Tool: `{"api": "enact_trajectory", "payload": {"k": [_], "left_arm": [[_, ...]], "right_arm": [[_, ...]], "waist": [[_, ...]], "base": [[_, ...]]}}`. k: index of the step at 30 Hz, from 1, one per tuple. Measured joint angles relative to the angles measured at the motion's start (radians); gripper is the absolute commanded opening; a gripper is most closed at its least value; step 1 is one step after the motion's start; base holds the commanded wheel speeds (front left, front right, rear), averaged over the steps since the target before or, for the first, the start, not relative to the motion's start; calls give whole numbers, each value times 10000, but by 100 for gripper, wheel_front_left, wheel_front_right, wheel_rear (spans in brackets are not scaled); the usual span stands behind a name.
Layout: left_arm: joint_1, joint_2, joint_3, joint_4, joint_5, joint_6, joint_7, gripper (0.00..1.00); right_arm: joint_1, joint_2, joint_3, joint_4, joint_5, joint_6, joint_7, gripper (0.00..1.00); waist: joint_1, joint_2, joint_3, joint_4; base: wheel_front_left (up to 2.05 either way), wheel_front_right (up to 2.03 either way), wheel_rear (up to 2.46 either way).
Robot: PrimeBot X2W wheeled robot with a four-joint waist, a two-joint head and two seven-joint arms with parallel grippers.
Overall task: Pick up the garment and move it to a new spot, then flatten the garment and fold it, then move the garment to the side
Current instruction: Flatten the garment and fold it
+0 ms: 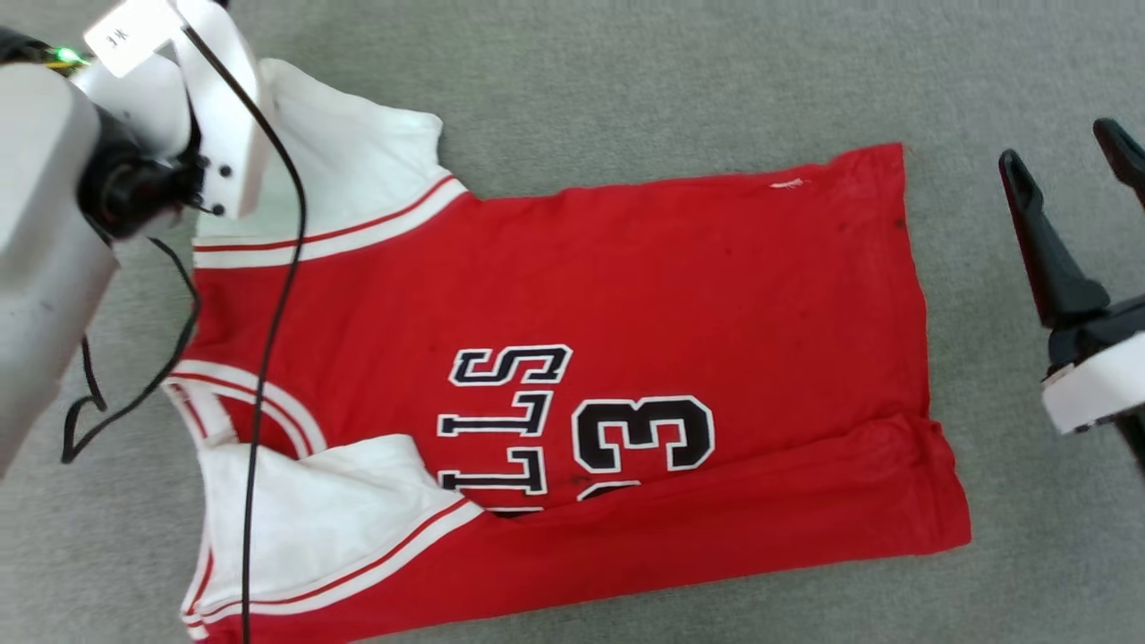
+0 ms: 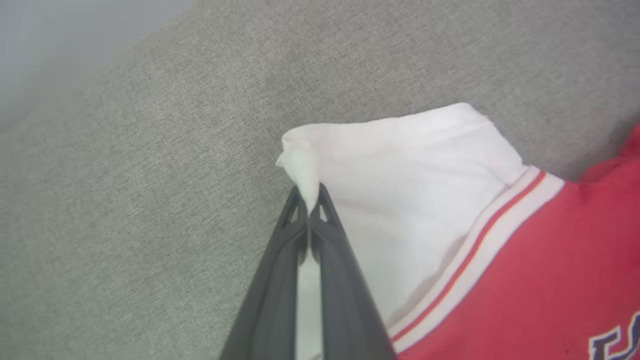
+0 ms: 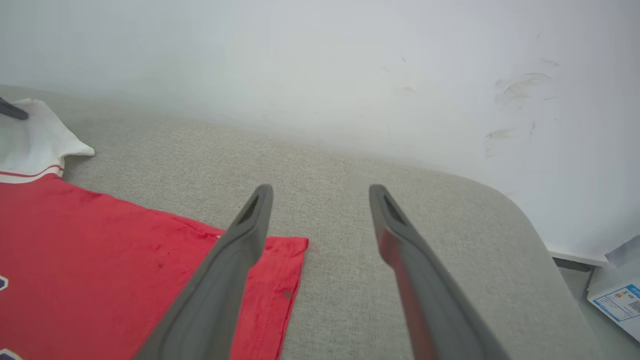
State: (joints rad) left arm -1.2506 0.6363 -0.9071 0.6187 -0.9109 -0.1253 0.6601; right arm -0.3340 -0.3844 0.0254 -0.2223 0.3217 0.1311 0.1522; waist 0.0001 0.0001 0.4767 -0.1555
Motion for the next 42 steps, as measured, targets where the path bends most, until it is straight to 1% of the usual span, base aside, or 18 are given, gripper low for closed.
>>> {"api": "enact_trajectory", "payload": {"k": [4, 9, 12, 14, 18, 22, 25, 32, 38, 39, 40, 42], "left_arm": [[222, -67, -144, -376, 13, -25, -522, 0], [384, -128, -270, -928, 96, -29, -1081, 0], [449, -155, -284, -1283, 90, -29, -1361, 0], [492, -184, -295, -1492, 81, -31, -1457, 0], [500, -180, -372, -1870, 176, -36, -1582, 0], [458, -207, -374, -2211, 203, -36, -1712, 0], [364, -230, -370, -2410, 280, -35, -1797, 0], [266, -293, -309, -2633, 341, 19, -2052, 0], [256, -295, -272, -2564, 357, 19, -2297, 0], [256, -288, -272, -2533, 357, 19, -2326, 0], [258, -280, -272, -2500, 357, 19, -2345, 0], [278, -263, -267, -2410, 353, 19, -2431, 0]], "right_arm": [[-706, -1068, 391, 360, 441, 0, 1524, 100], [-1686, -2220, 1198, 1183, 1873, 0, 3799, 100], [-2366, -2683, 1743, 1831, 2685, 0, 5116, 100], [-2786, -3043, 2184, 2174, 2997, 0, 5875, 100], [-3636, -3338, 3047, 2853, 3425, 0, 6928, 100], [-4346, -3283, 3607, 3653, 3568, 0, 7336, 100], [-4776, -3164, 4075, 4236, 3538, 0, 7434, 100], [-5426, -2771, 4861, 5768, 3342, 0, 7047, 100], [-5554, -2800, 5521, 6403, 3670, -19, 6535, 100], [-5597, -2815, 5595, 6468, 3770, -19, 6412, 40], [-5623, -2821, 5660, 6541, 3848, -17, 6238, 0], [-5653, -2800, 5835, 6646, 3965, -12, 5879, 0]], "waist": [[0, -1, -300, 339], [-1, 0, -538, 749], [-1, 0, -587, 956], [-1, 0, -574, 1084], [-1, 0, -455, 1312], [0, 0, -257, 1490], [-1, 0, -86, 1606], [0, -1, 280, 1809], [-1, -1, 427, 1868], [-2, 0, 424, 1862], [-2, -1, 409, 1848], [-1, 0, 343, 1814]], "base": [[0, 0, 0], [0, 0, 0], [0, 0, 0], [0, 0, 0], [0, 0, 0], [0, 0, 0], [0, 0, 0], [0, 0, 0], [0, 0, 0], [0, 0, 0], [0, 0, 0], [0, 0, 0]]}}
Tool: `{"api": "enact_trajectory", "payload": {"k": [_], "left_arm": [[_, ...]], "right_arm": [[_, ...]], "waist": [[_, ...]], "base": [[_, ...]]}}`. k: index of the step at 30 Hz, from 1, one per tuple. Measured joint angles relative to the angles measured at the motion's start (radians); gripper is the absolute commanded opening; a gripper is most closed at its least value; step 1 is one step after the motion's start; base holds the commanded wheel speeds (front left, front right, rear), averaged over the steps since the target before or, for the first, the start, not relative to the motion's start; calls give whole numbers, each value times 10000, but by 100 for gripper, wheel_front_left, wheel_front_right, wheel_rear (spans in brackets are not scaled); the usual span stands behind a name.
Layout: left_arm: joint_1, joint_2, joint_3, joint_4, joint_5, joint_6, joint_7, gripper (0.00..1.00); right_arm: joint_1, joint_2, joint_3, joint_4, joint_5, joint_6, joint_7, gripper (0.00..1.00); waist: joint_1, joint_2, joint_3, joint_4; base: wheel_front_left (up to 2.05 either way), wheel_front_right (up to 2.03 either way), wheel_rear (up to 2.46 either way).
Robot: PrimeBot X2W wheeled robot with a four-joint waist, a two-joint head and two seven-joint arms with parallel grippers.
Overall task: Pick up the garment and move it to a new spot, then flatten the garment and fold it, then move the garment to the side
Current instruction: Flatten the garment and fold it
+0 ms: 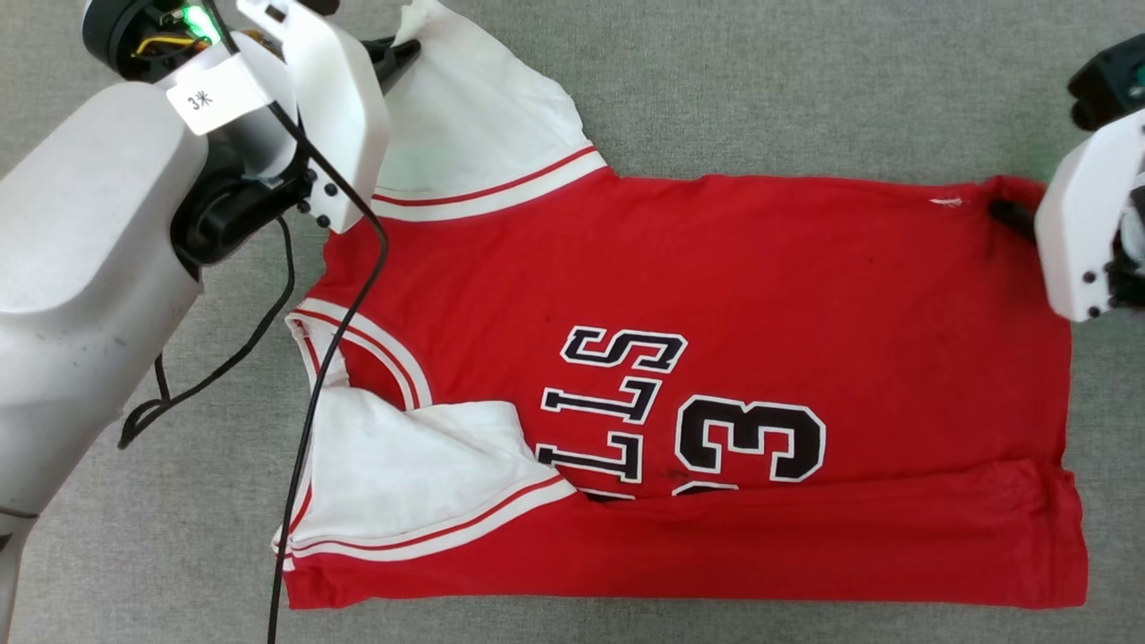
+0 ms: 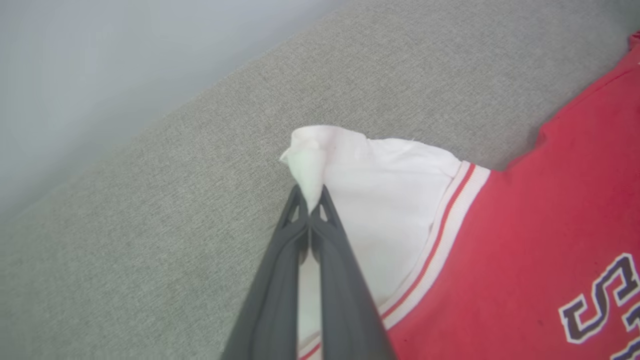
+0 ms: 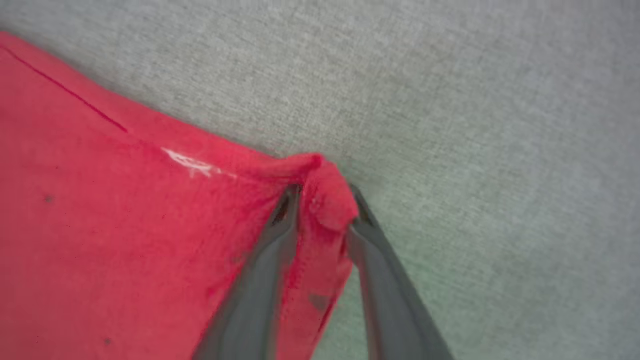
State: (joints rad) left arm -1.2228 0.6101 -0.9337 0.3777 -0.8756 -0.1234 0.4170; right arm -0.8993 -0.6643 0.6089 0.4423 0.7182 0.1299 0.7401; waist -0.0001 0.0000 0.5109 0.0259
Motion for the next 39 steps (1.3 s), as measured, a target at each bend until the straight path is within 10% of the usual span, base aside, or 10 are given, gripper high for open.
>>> {"api": "enact_trajectory", "payload": {"k": [18, 39], "left_arm": [[2057, 619, 245, -550, -623, 541, -1158, 0], [6118, 1848, 111, -3041, -1425, 2410, -2449, 0]], "right_arm": [[1178, -291, 826, -420, 773, 12, -3797, 0], [4851, -669, -512, -1891, 249, 12, -4849, 0]], "waist": [[0, 0, -1778, -147], [-1, 0, -3372, -31]], "base": [[0, 0, 0], [0, 0, 0]]}}
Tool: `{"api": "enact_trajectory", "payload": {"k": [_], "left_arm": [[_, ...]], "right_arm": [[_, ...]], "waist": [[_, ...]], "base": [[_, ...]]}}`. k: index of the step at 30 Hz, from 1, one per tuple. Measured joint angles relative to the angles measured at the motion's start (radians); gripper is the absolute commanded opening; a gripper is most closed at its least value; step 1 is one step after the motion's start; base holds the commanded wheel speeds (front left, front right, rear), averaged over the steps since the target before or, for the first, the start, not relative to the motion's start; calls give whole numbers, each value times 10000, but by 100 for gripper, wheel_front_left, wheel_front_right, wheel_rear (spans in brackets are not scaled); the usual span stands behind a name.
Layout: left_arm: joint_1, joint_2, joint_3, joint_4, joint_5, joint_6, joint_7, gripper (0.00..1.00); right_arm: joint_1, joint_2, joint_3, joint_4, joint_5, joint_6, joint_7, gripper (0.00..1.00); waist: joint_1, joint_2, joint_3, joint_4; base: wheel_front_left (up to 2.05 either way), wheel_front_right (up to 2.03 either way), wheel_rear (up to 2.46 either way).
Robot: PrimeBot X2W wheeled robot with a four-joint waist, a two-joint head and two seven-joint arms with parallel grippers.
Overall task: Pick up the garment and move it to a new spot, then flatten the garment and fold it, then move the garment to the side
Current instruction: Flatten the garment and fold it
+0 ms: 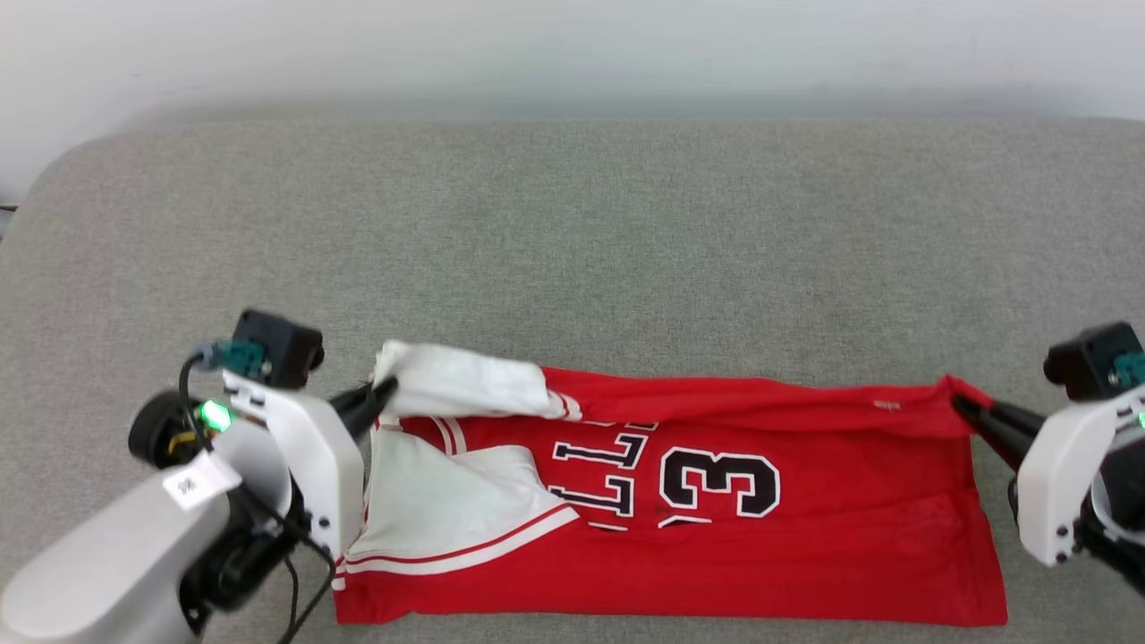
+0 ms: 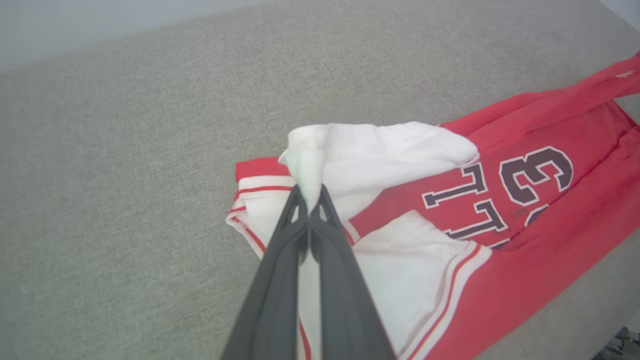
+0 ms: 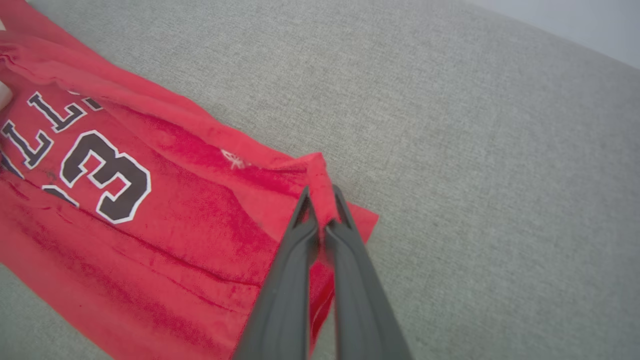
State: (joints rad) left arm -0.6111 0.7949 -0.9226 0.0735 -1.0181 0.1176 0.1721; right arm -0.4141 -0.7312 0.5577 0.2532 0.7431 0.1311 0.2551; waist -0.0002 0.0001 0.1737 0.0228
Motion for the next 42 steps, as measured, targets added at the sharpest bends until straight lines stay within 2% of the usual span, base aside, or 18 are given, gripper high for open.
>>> {"api": "enact_trajectory", "payload": {"k": [6, 18, 27, 28, 29, 34, 42], "left_arm": [[972, 94, 2, -336, -328, 426, -397, 0], [2358, 107, -130, -159, -780, 811, -922, 0], [2771, -192, -389, 468, -825, 940, -1007, 0], [2771, -240, -431, 560, -773, 938, -1014, 4], [2771, -435, -399, 775, -719, 955, -1327, 100], [2778, -604, -161, 807, -481, 1151, -2219, 100], [3023, -796, 548, 508, 272, 2261, -4017, 100]], "right_arm": [[1228, 161, -803, -466, -251, 0, -2, 0], [3389, 838, -2255, -1300, -512, 0, 201, 0], [4128, 1338, -2493, -1072, -798, 0, 435, 0], [4144, 1398, -2506, -993, -826, 0, 433, 0], [4143, 1593, -2581, -945, -780, 0, 345, 100], [4184, 1580, -2863, -1346, -652, -2, 244, 100], [4405, 1164, -4029, -2602, -71, -2, 604, 100]], "waist": [[1, 0, -181, 59], [1, 0, -282, 45], [1, 0, -179, 56], [2, 0, -167, 62], [1, -1, -176, 79], [1, 0, -334, 69], [2, 0, -564, 46]], "base": [[0, 0, 0], [0, 0, 0], [0, 0, 0], [0, 0, 0], [0, 0, 0], [0, 0, 0], [0, 0, 0]]}}
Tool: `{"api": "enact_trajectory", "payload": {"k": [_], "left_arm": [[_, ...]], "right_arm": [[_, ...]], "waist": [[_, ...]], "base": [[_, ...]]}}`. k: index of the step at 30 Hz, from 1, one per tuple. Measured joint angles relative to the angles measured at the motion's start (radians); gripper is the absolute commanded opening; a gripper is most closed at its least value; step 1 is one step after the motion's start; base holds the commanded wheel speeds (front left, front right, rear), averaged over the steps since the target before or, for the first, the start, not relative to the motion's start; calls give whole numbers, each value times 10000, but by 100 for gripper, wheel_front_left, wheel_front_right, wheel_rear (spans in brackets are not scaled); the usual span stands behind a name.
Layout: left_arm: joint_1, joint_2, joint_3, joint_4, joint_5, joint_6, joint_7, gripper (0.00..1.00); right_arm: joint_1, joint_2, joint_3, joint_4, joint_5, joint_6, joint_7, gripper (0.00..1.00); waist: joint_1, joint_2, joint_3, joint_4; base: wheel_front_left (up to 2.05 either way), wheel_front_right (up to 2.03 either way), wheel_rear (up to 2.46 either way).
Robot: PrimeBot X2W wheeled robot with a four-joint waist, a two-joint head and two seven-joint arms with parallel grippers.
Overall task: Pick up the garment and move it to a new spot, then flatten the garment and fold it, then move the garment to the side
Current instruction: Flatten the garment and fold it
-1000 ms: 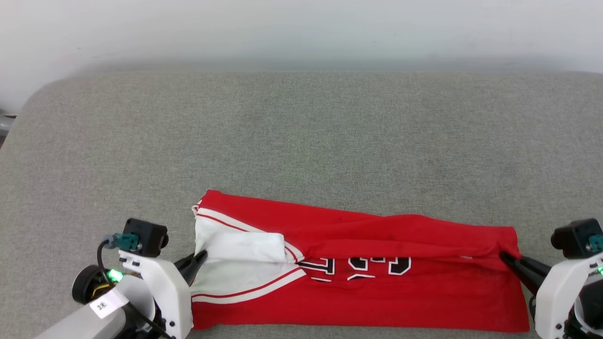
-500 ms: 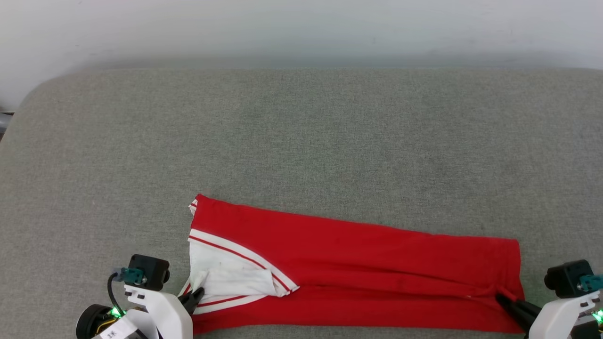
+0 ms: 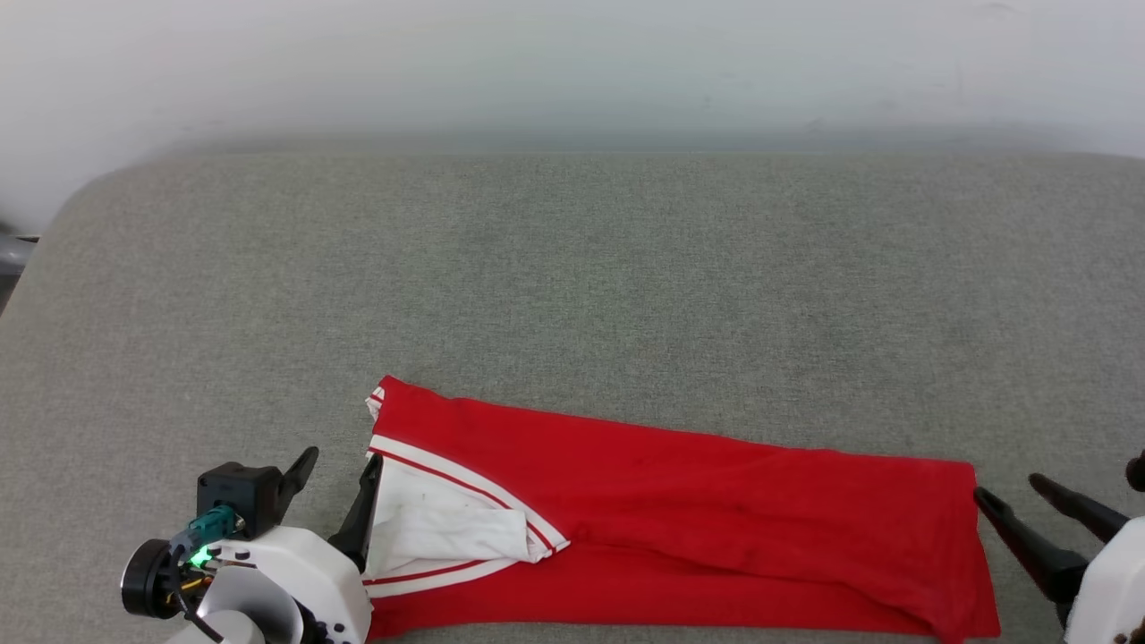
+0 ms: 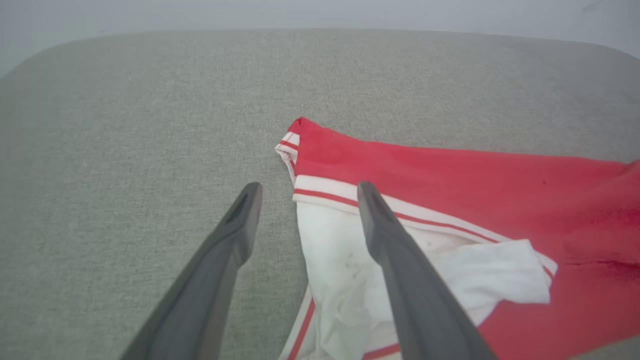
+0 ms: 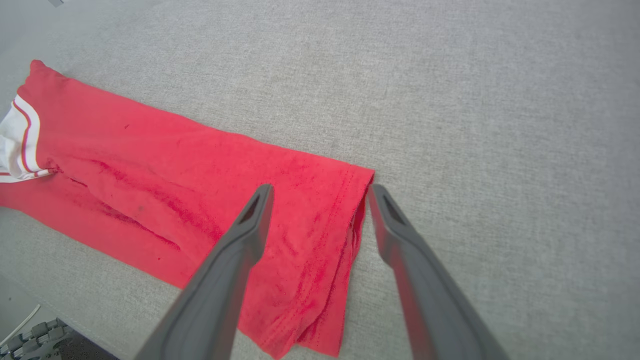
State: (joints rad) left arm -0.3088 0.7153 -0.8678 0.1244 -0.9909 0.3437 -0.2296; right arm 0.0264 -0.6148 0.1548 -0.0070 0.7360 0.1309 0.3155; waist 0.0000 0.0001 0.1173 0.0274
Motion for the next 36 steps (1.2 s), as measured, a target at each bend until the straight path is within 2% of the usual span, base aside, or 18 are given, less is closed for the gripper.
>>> {"api": "enact_trajectory", "payload": {"k": [3, 7, 12, 23, 36], "left_arm": [[105, -128, 341, -127, 430, 357, -226, 100], [285, -407, 945, -276, 1197, 715, -303, 100], [595, -999, 2159, -646, 2437, 825, -305, 100], [1632, -2270, 4251, -671, 4449, 263, -320, 100], [2700, -4251, 6228, -1185, 6901, -391, -320, 100]], "right_arm": [[40, -284, -426, -79, 150, 0, 504, 100], [47, -424, -771, 148, 965, 2, 1574, 100], [-28, -569, -876, 834, 1607, 0, 2577, 100], [-790, -48, -81, 2318, 2297, 0, 2949, 100], [-1312, 180, 1498, 2755, 2863, -2, 2033, 100]], "waist": [[-1, 0, -14, 56], [0, 0, 22, 153], [-1, 0, 178, 359], [0, 0, 512, 801], [0, 0, 532, 951]], "base": [[0, 0, 0], [0, 0, 0], [0, 0, 0], [0, 0, 0], [0, 0, 0]]}}
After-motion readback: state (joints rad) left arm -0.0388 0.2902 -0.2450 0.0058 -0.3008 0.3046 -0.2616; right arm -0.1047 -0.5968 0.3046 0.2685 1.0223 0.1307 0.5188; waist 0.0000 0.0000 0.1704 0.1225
